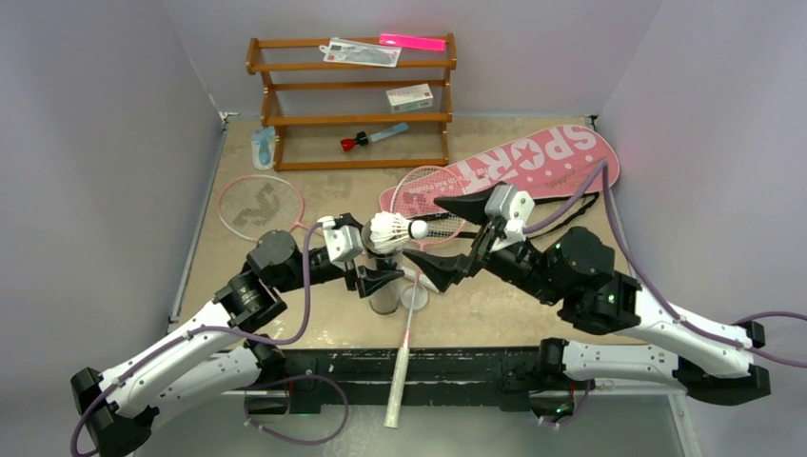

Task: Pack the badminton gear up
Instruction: Place the shuttlecock at the shuttle tube.

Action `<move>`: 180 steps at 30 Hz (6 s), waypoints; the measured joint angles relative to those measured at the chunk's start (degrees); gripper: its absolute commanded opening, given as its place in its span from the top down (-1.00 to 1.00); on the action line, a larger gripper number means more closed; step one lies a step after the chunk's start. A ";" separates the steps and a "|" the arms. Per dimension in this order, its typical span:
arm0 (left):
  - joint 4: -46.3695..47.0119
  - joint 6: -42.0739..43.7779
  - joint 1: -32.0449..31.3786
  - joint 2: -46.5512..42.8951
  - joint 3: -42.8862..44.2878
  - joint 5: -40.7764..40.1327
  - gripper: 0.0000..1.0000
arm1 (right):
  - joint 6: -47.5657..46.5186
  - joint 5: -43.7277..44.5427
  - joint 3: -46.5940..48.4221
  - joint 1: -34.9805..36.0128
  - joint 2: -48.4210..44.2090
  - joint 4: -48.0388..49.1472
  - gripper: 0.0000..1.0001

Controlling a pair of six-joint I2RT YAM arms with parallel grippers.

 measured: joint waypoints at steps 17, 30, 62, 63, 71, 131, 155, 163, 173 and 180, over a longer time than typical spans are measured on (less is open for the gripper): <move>4.50 -2.97 0.00 -1.14 -2.80 -3.21 -0.16 | 3.72 0.44 -20.13 0.00 -2.01 34.95 -0.97; 5.62 -3.08 0.00 -0.96 -3.23 -3.02 -0.16 | 6.60 6.08 -29.77 0.00 2.86 62.40 -0.73; 5.97 -3.06 0.00 -0.70 -3.26 -3.02 -0.16 | 7.04 6.54 -30.86 0.00 4.42 67.93 -0.33; 5.97 -3.04 0.00 -0.70 -3.26 -3.02 -0.16 | 7.04 6.54 -30.86 0.00 4.66 67.93 -0.29; 6.03 -3.06 0.00 -0.61 -3.26 -3.02 -0.16 | 7.02 6.47 -30.86 0.00 5.95 68.15 0.13; 5.05 -1.90 0.00 0.48 -2.21 -0.28 -0.16 | 18.18 -8.74 33.79 -10.80 22.51 -27.50 0.97; 4.20 -1.79 0.00 -0.13 -2.14 -0.24 -0.16 | 22.18 -18.62 39.78 -13.55 26.91 -34.05 0.99; 4.00 -1.77 0.00 -0.28 -2.14 -0.24 -0.16 | 22.45 -19.12 39.78 -13.60 27.34 -35.19 0.99; 3.93 -1.73 0.00 -0.33 -2.14 -0.24 -0.16 | 22.43 -19.12 39.78 -13.62 27.36 -35.39 1.00; 3.91 -1.70 0.00 -0.33 -2.14 -0.24 -0.16 | 22.36 -19.12 39.78 -13.90 27.91 -35.36 1.00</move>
